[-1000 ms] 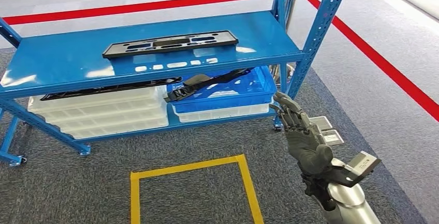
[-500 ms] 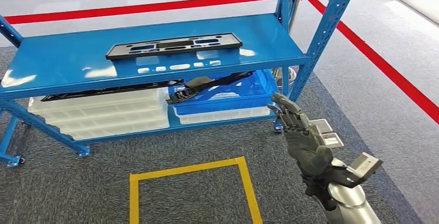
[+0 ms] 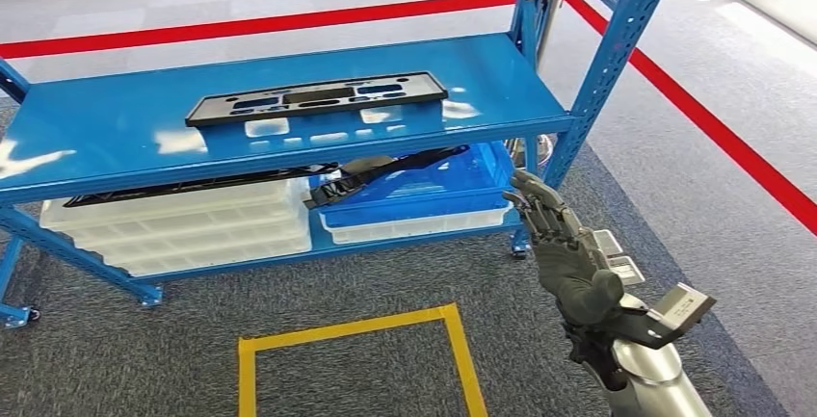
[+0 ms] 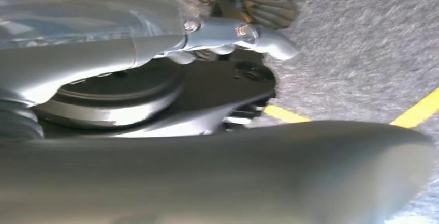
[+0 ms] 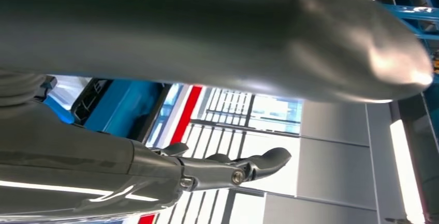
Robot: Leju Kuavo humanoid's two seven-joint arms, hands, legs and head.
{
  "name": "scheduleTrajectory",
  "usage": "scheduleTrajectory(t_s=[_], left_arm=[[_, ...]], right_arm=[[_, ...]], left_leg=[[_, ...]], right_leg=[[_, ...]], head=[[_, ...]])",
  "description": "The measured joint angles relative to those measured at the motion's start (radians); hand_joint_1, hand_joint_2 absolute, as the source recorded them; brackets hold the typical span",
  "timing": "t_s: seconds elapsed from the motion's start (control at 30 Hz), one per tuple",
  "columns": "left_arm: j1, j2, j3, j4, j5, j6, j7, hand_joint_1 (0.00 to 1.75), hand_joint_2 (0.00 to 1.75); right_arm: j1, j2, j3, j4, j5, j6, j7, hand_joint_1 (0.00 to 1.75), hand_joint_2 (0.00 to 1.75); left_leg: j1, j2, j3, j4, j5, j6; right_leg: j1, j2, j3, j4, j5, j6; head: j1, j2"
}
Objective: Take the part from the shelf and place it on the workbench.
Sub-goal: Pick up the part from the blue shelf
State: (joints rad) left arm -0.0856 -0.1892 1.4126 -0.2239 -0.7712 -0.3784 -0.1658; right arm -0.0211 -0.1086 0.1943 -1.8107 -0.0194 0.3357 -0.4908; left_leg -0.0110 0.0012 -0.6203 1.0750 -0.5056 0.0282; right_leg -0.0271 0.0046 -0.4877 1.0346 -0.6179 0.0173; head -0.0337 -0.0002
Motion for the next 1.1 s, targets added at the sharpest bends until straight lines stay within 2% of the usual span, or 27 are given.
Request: scheduleTrajectory(t_s=[0.07,0.13,0.17,0.23,0.27,0.3,0.33,0.37,0.4,0.47,0.5,0.57,0.63,0.67,0.73,0.77,0.8,0.83,0.87,0.93,0.97,1.0,1.07,1.1], left_arm=[[0.000,0.000,0.000,0.000,0.000,0.000,0.000,0.00,0.00],[0.001,0.000,0.000,0.000,0.000,0.000,-0.001,0.00,0.00],[0.001,0.000,0.000,0.000,0.000,0.000,-0.001,0.00,0.00],[0.000,-0.001,0.000,0.000,-0.001,0.000,-0.001,0.00,0.00],[0.002,-0.002,0.000,0.000,-0.001,0.000,-0.001,0.00,0.00],[0.003,-0.002,0.000,0.000,-0.001,0.000,-0.001,0.00,0.00],[0.004,-0.002,0.000,0.000,-0.001,0.000,-0.001,0.00,0.00],[0.005,-0.002,0.000,0.000,-0.001,0.001,-0.001,0.00,0.00],[0.006,-0.002,0.000,0.000,-0.001,0.001,-0.001,0.00,0.00],[0.004,-0.003,0.000,0.000,-0.001,0.002,-0.001,0.00,0.00],[0.004,-0.003,0.000,0.000,-0.001,0.002,-0.001,0.00,0.00],[0.002,-0.003,-0.001,0.000,-0.001,0.003,-0.001,0.00,0.00],[0.000,-0.003,-0.001,0.000,-0.001,0.003,-0.001,0.00,0.00],[-0.002,-0.003,-0.001,0.000,-0.001,0.002,-0.001,0.00,0.00],[-0.003,-0.003,-0.001,0.000,-0.001,0.002,-0.001,0.00,0.00],[-0.001,-0.003,-0.001,0.000,-0.001,0.002,-0.001,0.00,0.00],[0.000,-0.003,-0.001,0.000,-0.001,0.002,-0.001,0.00,0.00],[0.001,-0.003,-0.001,0.000,-0.001,0.002,-0.001,0.00,0.00],[0.002,-0.003,-0.001,0.000,-0.001,0.002,-0.001,0.00,0.00],[0.004,-0.002,-0.001,0.000,-0.001,0.002,-0.001,0.00,0.00],[0.004,-0.002,-0.001,0.000,-0.001,0.002,-0.001,0.00,0.00],[0.004,-0.001,-0.001,0.000,-0.001,0.002,-0.001,0.00,0.00],[0.005,-0.001,-0.001,0.000,-0.001,0.003,-0.001,0.00,0.00],[0.005,-0.001,-0.001,0.000,-0.001,0.003,-0.001,0.00,0.00]], right_arm=[[0.001,0.000,0.000,-0.001,0.001,0.000,0.000,0.00,0.00],[0.000,0.000,0.001,-0.001,0.001,0.000,0.000,0.00,0.00],[-0.001,0.000,0.001,-0.001,0.001,0.000,0.000,0.00,0.00],[0.000,0.000,0.001,-0.001,0.001,0.000,0.000,0.00,0.00],[0.002,0.000,0.001,-0.001,0.002,0.000,0.000,0.00,0.00],[0.004,0.000,0.002,-0.001,0.002,0.000,0.000,0.00,0.00],[0.005,0.000,0.002,-0.001,0.002,-0.001,0.000,0.00,0.00],[0.005,0.000,0.002,-0.001,0.003,-0.001,0.000,0.00,0.00],[0.006,0.000,0.002,0.000,0.003,-0.001,0.000,0.00,0.00],[0.009,0.000,0.002,0.001,0.004,-0.002,0.001,0.00,0.00],[0.011,0.000,0.002,0.001,0.005,-0.003,0.001,0.00,0.00],[0.014,0.000,0.003,-0.001,0.005,-0.004,0.001,0.00,0.00],[0.015,0.000,0.002,-0.005,0.005,-0.004,0.001,0.00,0.00],[0.015,0.000,0.002,-0.006,0.005,-0.004,0.001,0.00,0.00],[0.016,0.001,0.002,-0.008,0.005,-0.004,0.000,0.00,0.00],[0.016,0.001,0.002,-0.008,0.005,-0.004,0.000,0.00,0.00],[0.017,0.001,0.002,-0.008,0.005,-0.004,0.000,0.00,0.00],[0.018,0.001,0.002,-0.008,0.005,-0.004,0.000,0.00,0.00],[0.017,0.001,0.002,-0.008,0.005,-0.004,0.000,0.00,0.00],[0.017,0.001,0.002,-0.008,0.005,-0.004,0.000,0.00,0.00],[0.017,0.001,0.002,-0.007,0.005,-0.004,0.000,0.00,0.00],[0.017,0.001,0.002,-0.007,0.005,-0.005,0.000,0.00,0.00],[0.017,0.002,0.003,-0.008,0.005,-0.005,0.001,0.00,0.00],[0.017,0.001,0.003,-0.009,0.005,-0.005,0.001,0.00,0.00]], left_leg=[[0.000,-0.001,0.017,-0.025,-0.014,0.010],[0.006,-0.002,0.044,-0.045,-0.021,0.017],[0.008,-0.002,0.057,-0.052,-0.024,0.020],[0.008,-0.002,0.076,-0.055,-0.038,0.023],[0.008,-0.002,0.085,-0.055,-0.047,0.021],[0.008,-0.002,0.097,-0.055,-0.057,0.019],[0.009,-0.002,0.112,-0.055,-0.069,0.016],[0.010,-0.002,0.129,-0.055,-0.080,0.014],[0.010,-0.001,0.144,-0.056,-0.092,0.010],[0.009,-0.003,0.162,-0.054,-0.112,-0.001],[0.009,-0.003,0.165,-0.054,-0.118,-0.007],[0.008,-0.003,0.167,-0.049,-0.121,-0.018],[0.009,-0.003,0.149,0.000,-0.117,-0.027],[0.011,-0.003,0.120,0.050,-0.125,-0.033],[0.015,-0.003,0.038,0.173,-0.169,-0.045],[0.016,-0.003,0.000,0.218,-0.194,-0.048],[0.017,-0.003,-0.028,0.239,-0.204,-0.048],[0.016,-0.003,-0.041,0.228,-0.191,-0.046],[0.014,-0.003,-0.040,0.187,-0.154,-0.040],[0.006,-0.004,-0.023,0.075,-0.054,-0.021],[0.001,-0.005,-0.018,0.035,-0.027,-0.011],[-0.004,-0.005,-0.017,0.015,-0.012,-0.003],[-0.009,-0.005,-0.013,0.004,-0.016,0.004],[-0.007,-0.005,-0.003,-0.006,-0.009,0.005]], right_leg=[[0.000,-0.002,0.003,0.005,0.006,0.015],[0.001,-0.003,-0.008,0.048,0.004,0.025],[0.001,-0.003,-0.031,0.093,-0.009,0.027],[0.001,-0.003,-0.108,0.209,-0.056,0.031],[0.001,-0.003,-0.146,0.251,-0.075,0.033],[0.001,-0.003,-0.172,0.267,-0.078,0.034],[0.001,-0.004,-0.183,0.248,-0.058,0.033],[0.000,-0.004,-0.179,0.199,-0.017,0.032],[0.001,-0.005,-0.170,0.141,0.037,0.030],[0.005,-0.008,-0.163,0.062,0.101,0.019],[0.008,-0.008,-0.165,0.051,0.111,0.010],[0.008,-0.005,-0.161,0.050,0.103,-0.007],[0.002,-0.005,-0.144,0.044,0.093,-0.016],[0.000,-0.005,-0.135,0.041,0.087,-0.020],[0.000,-0.004,-0.117,0.039,0.071,-0.024],[0.000,-0.003,-0.108,0.039,0.063,-0.025],[0.000,-0.002,-0.097,0.039,0.054,-0.025],[0.001,-0.001,-0.084,0.039,0.045,-0.025],[0.003,0.000,-0.070,0.038,0.036,-0.024],[0.005,0.001,-0.045,0.036,0.019,-0.022],[0.004,0.001,-0.039,0.035,0.012,-0.020],[0.003,0.001,-0.036,0.033,0.007,-0.015],[0.001,0.002,-0.028,0.023,0.001,-0.003],[0.002,0.001,-0.020,0.020,-0.004,0.003]], head=[[0.000,0.000],[0.001,0.000],[0.001,0.000],[0.002,0.000],[0.002,0.000],[0.002,0.000],[0.002,0.000],[0.002,0.000],[0.002,0.000],[0.001,0.000],[0.001,0.000],[0.002,0.000],[0.002,0.000],[0.001,0.000],[0.000,0.000],[0.000,0.000],[0.000,0.000],[0.000,0.000],[0.000,0.000],[0.001,0.000],[0.001,0.000],[0.002,0.000],[0.001,0.000],[0.001,0.000]])
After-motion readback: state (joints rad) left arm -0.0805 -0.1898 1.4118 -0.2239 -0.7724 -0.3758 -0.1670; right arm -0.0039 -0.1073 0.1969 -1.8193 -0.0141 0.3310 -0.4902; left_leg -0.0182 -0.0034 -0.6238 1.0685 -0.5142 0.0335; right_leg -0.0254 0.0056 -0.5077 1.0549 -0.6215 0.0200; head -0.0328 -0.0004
